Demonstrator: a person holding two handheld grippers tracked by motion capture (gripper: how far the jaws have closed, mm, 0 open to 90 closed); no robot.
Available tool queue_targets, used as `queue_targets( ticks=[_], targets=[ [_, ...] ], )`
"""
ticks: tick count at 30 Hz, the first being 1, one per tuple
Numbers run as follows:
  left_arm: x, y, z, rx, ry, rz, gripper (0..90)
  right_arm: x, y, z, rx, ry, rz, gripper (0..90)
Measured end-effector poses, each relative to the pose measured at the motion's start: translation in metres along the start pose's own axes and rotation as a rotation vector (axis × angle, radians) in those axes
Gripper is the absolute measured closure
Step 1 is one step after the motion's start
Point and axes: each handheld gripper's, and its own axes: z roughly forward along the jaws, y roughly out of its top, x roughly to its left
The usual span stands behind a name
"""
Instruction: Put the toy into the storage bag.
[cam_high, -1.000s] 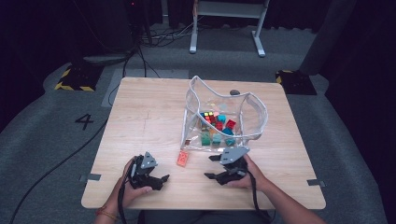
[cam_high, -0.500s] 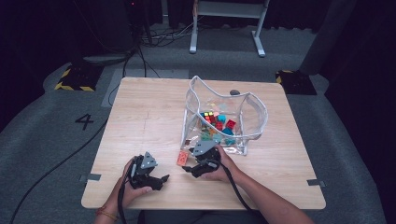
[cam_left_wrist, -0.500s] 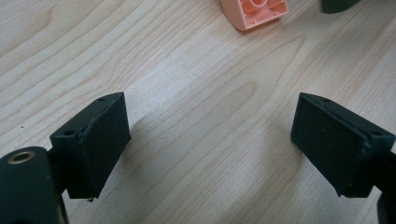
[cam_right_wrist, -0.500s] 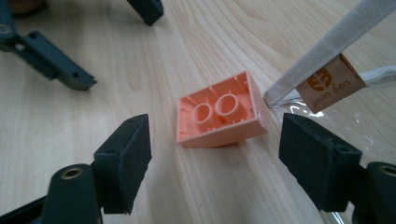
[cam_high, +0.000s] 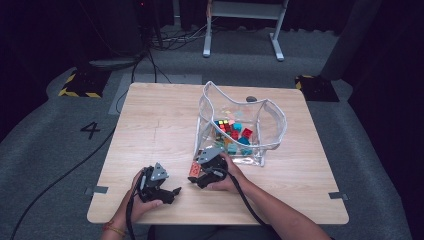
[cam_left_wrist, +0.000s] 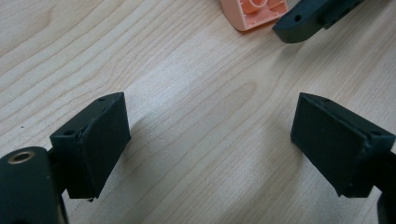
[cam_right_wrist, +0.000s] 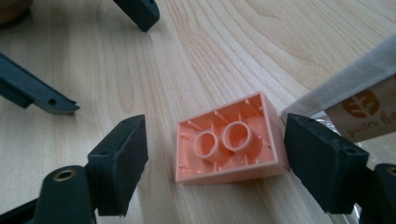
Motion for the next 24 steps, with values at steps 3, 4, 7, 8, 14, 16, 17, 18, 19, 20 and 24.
queue_targets(
  ticks=[3, 4, 7, 8, 14, 16, 17, 18, 19, 20, 24],
  targets=[
    [-0.0001, 0.0000, 0.0000, 0.000, 0.000, 0.000, 11.8, 0.0008, 0.0004, 0.0047, 0.038, 0.013, 0.010, 21.4],
    [0.0002, 0.0000, -0.0002, 0.001, -0.002, 0.001, 11.7, 0.0014, 0.0005, 0.0052, 0.034, 0.014, 0.022, 21.5],
    [0.0000, -0.0001, -0.0001, 0.000, -0.001, 0.001, 11.8, 0.0012, 0.0009, 0.0051, 0.031, 0.016, 0.008, 24.6],
    [0.0001, -0.0001, -0.0001, 0.000, -0.001, 0.002, 11.8, 0.0011, 0.0007, 0.0051, 0.030, 0.013, 0.013, 25.5],
    [0.0001, -0.0001, -0.0001, 0.000, -0.001, 0.002, 11.8, 0.0016, 0.0009, 0.0019, 0.030, -0.005, 0.041, 35.9],
    [0.0000, -0.0001, -0.0001, 0.000, -0.001, 0.001, 11.8, 0.0015, 0.0008, 0.0011, 0.028, -0.003, 0.041, 40.7],
    [-0.0001, -0.0001, -0.0002, 0.000, -0.001, 0.001, 11.8, 0.0010, 0.0008, 0.0009, 0.029, -0.003, 0.035, 41.0],
    [-0.0001, -0.0002, -0.0002, 0.000, -0.001, 0.002, 11.8, 0.0011, 0.0008, 0.0008, 0.029, -0.003, 0.036, 41.3],
    [-0.0001, -0.0001, -0.0002, 0.000, -0.001, 0.001, 11.8, 0.0008, 0.0005, 0.0008, 0.028, -0.003, 0.029, 41.4],
    [-0.0001, -0.0001, -0.0002, 0.000, -0.001, 0.002, 11.8, 0.0008, 0.0005, 0.0004, 0.030, -0.001, 0.028, 41.5],
    [-0.0001, -0.0001, -0.0002, 0.000, -0.001, 0.001, 11.8, 0.0010, -0.0014, -0.0018, 0.021, 0.022, 0.020, 41.8]
  ],
)
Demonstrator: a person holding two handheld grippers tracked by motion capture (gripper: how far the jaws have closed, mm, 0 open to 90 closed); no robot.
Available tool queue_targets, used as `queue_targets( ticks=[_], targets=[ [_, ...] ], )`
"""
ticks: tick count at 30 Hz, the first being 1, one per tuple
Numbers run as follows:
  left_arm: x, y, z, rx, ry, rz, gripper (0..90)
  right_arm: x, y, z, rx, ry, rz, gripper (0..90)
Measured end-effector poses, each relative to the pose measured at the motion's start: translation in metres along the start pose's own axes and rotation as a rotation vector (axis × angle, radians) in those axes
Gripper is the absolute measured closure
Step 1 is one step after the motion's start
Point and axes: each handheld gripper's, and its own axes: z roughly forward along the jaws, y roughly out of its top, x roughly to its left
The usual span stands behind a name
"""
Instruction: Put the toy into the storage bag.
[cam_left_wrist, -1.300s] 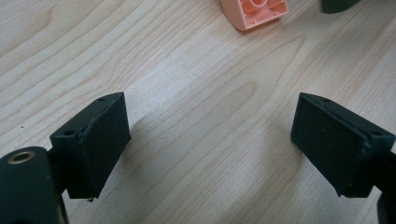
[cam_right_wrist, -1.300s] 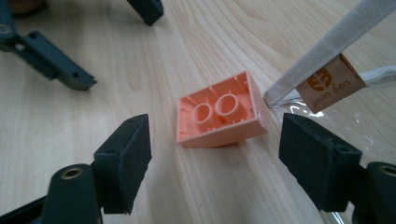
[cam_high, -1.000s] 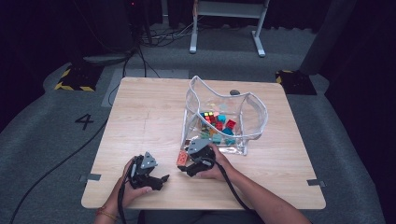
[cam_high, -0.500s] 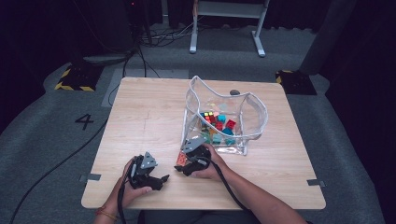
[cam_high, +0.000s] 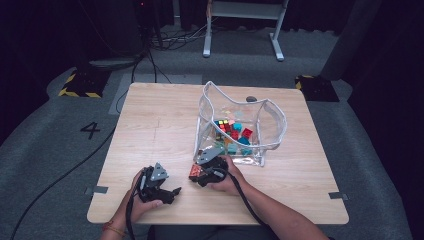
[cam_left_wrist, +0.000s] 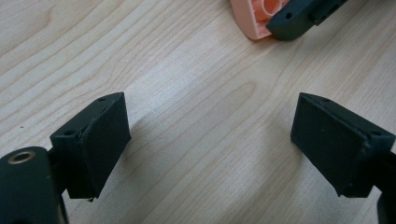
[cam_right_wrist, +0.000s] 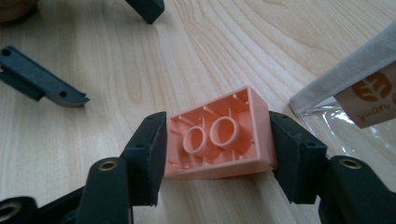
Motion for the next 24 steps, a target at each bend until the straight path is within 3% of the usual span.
queue_targets(
  ticks=[3, 5, 7, 10, 12, 18, 24],
  targets=[
    [0.000, 0.000, 0.000, 0.000, 0.000, 0.000, 11.8, 0.000, -0.003, -0.005, -0.015, 0.014, 0.004, 43.1],
    [0.000, 0.000, 0.000, 0.000, 0.000, 0.000, 11.8, 0.000, -0.005, -0.011, -0.036, 0.016, -0.003, 51.5],
    [0.000, 0.000, 0.000, 0.001, -0.001, 0.001, 11.8, 0.000, -0.006, -0.019, -0.052, 0.022, 0.005, 54.3],
    [0.000, 0.000, 0.000, -0.001, 0.001, 0.001, 11.8, -0.001, -0.009, -0.020, -0.027, 0.029, -0.007, 52.5],
    [0.000, 0.000, 0.000, -0.001, 0.001, 0.000, 11.8, -0.002, -0.010, -0.020, -0.039, 0.042, 0.017, 53.0],
    [0.000, 0.000, 0.000, 0.001, -0.002, 0.000, 11.8, -0.003, -0.010, -0.019, -0.031, 0.052, -0.010, 51.2],
    [0.000, 0.000, 0.000, 0.000, 0.002, 0.001, 11.8, -0.002, -0.009, -0.019, -0.033, 0.060, -0.015, 56.5]
  ],
)
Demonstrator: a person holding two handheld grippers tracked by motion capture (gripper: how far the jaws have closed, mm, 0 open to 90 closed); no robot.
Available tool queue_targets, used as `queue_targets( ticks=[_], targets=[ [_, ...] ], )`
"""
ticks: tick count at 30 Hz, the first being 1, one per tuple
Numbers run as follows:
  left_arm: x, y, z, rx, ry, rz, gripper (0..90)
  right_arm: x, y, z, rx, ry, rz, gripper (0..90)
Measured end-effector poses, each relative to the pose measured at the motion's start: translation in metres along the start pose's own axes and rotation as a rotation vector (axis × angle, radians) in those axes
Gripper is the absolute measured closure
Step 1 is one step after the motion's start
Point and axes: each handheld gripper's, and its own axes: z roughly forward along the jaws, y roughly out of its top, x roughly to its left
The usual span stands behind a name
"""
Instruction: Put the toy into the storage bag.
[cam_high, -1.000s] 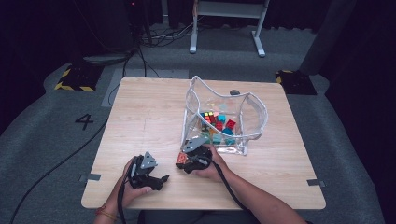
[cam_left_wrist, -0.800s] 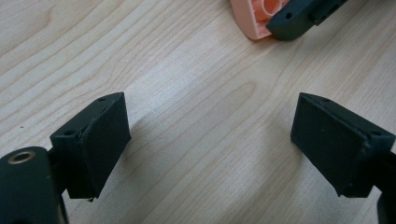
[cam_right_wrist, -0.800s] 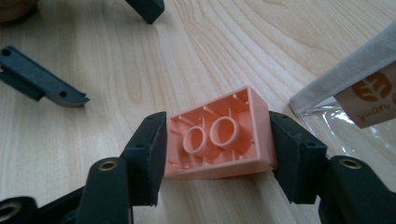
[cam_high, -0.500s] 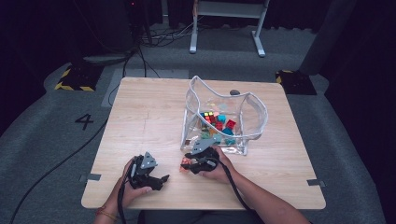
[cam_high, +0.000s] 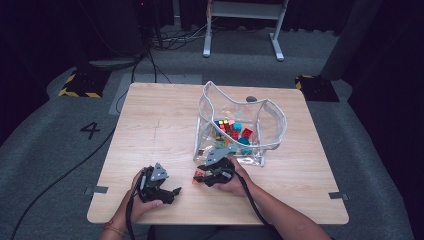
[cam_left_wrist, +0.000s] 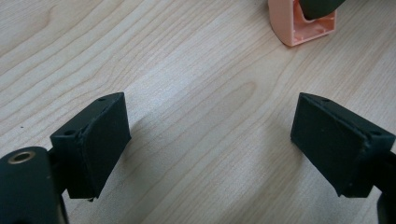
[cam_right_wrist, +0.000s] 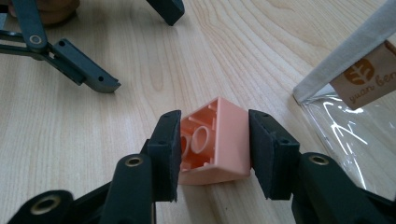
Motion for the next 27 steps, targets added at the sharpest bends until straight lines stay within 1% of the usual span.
queue_targets(
  ticks=[1, 2, 5, 8, 10, 12, 13, 15, 16, 18, 20, 23, 24, 25, 26, 27],
  targets=[
    [0.000, 0.000, 0.000, 0.002, -0.002, 0.000, 11.9, 0.001, 0.000, 0.000, -0.001, 0.001, 0.009, 56.8],
    [0.000, 0.000, 0.000, 0.000, 0.001, 0.000, 11.8, 0.001, -0.001, -0.001, -0.008, 0.001, 0.004, 57.5],
    [0.000, 0.000, 0.000, 0.001, -0.001, 0.001, 11.8, 0.003, -0.002, -0.003, -0.025, 0.017, 0.020, 59.3],
    [0.000, 0.000, 0.000, 0.001, -0.003, 0.001, 11.8, 0.002, -0.003, -0.008, -0.034, 0.026, 0.001, 62.1],
    [0.000, 0.000, 0.000, 0.000, -0.002, 0.000, 11.8, 0.005, -0.003, -0.012, -0.066, 0.046, 0.035, 66.0],
    [0.000, 0.000, 0.000, -0.001, -0.002, 0.003, 11.8, 0.006, -0.003, -0.014, -0.059, 0.039, -0.001, 66.1],
    [0.000, 0.000, 0.000, -0.001, 0.000, 0.004, 11.8, 0.007, -0.003, -0.015, -0.060, 0.047, 0.006, 66.1],
    [0.000, 0.000, 0.000, 0.000, -0.001, 0.003, 11.8, 0.007, -0.004, -0.016, -0.064, 0.045, -0.021, 66.3],
    [0.000, 0.000, 0.000, -0.001, 0.001, 0.003, 11.8, 0.008, -0.003, -0.017, -0.066, 0.043, -0.014, 66.5],
    [0.000, 0.000, 0.000, 0.000, -0.001, 0.004, 11.8, 0.011, -0.003, -0.020, -0.074, 0.044, -0.028, 66.5],
    [0.000, 0.000, 0.000, 0.000, -0.001, 0.004, 11.8, 0.012, -0.002, -0.023, -0.068, 0.031, -0.044, 66.5],
    [0.000, 0.000, 0.000, 0.000, -0.002, 0.004, 11.8, 0.012, -0.004, -0.031, -0.075, 0.028, -0.081, 66.5],
    [0.001, 0.000, 0.000, 0.000, -0.001, 0.006, 11.8, 0.013, -0.004, -0.034, -0.080, 0.026, -0.077, 66.5],
    [0.000, 0.000, 0.000, -0.001, 0.000, 0.004, 11.8, 0.012, -0.005, -0.037, -0.079, 0.021, -0.086, 66.6],
    [0.000, 0.000, 0.000, -0.002, 0.001, 0.005, 11.8, 0.013, -0.006, -0.041, -0.065, 0.011, -0.094, 66.6],
    [0.000, 0.000, 0.000, 0.000, -0.001, 0.004, 11.8, 0.014, -0.007, -0.045, -0.062, 0.004, -0.092, 66.6]
  ],
)
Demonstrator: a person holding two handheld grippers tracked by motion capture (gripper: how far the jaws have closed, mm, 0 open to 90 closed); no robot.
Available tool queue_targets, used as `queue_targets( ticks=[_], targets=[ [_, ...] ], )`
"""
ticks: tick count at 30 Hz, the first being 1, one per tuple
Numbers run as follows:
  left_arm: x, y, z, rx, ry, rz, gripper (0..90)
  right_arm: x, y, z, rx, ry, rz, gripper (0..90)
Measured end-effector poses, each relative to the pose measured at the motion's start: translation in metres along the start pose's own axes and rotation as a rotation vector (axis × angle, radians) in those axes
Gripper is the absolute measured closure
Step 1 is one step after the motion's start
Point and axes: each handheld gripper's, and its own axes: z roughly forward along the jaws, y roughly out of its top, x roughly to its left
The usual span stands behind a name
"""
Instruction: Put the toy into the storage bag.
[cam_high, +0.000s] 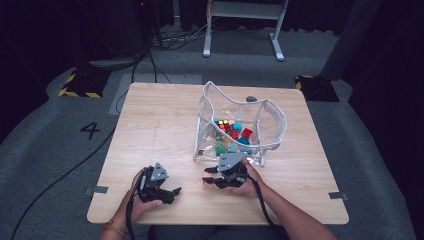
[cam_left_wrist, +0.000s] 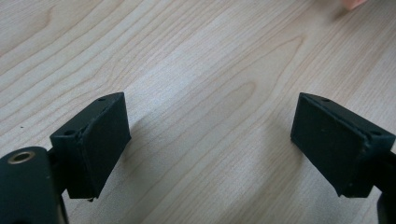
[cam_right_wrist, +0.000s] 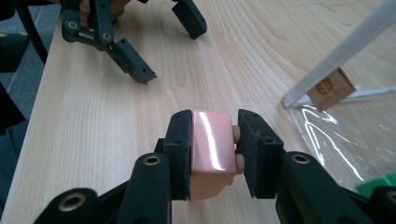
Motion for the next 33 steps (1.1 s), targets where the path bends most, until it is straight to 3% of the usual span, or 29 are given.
queue_targets(
  ticks=[4, 8, 12, 24, 30, 33],
  targets=[
    [0.000, 0.000, 0.000, 0.000, -0.003, -0.003, 11.8, 0.000, -0.003, -0.015, -0.007, -0.036, -0.019, 66.6],
    [0.000, 0.000, 0.000, 0.000, -0.002, -0.003, 11.8, -0.003, -0.011, -0.032, -0.037, -0.054, 0.001, 66.6],
    [0.000, 0.000, 0.000, 0.001, -0.003, -0.006, 11.6, -0.007, -0.023, -0.051, -0.034, -0.078, 0.009, 66.6],
    [0.000, 0.000, 0.000, 0.001, 0.000, -0.007, 11.6, -0.007, -0.047, -0.085, -0.015, -0.140, 0.041, 66.6],
    [0.000, 0.000, 0.000, 0.000, 0.000, -0.007, 11.6, -0.012, -0.066, -0.107, -0.009, -0.181, 0.085, 66.7],
    [0.000, 0.000, 0.000, -0.001, 0.000, -0.007, 11.6, -0.015, -0.077, -0.119, -0.023, -0.211, 0.129, 66.6]
  ],
)
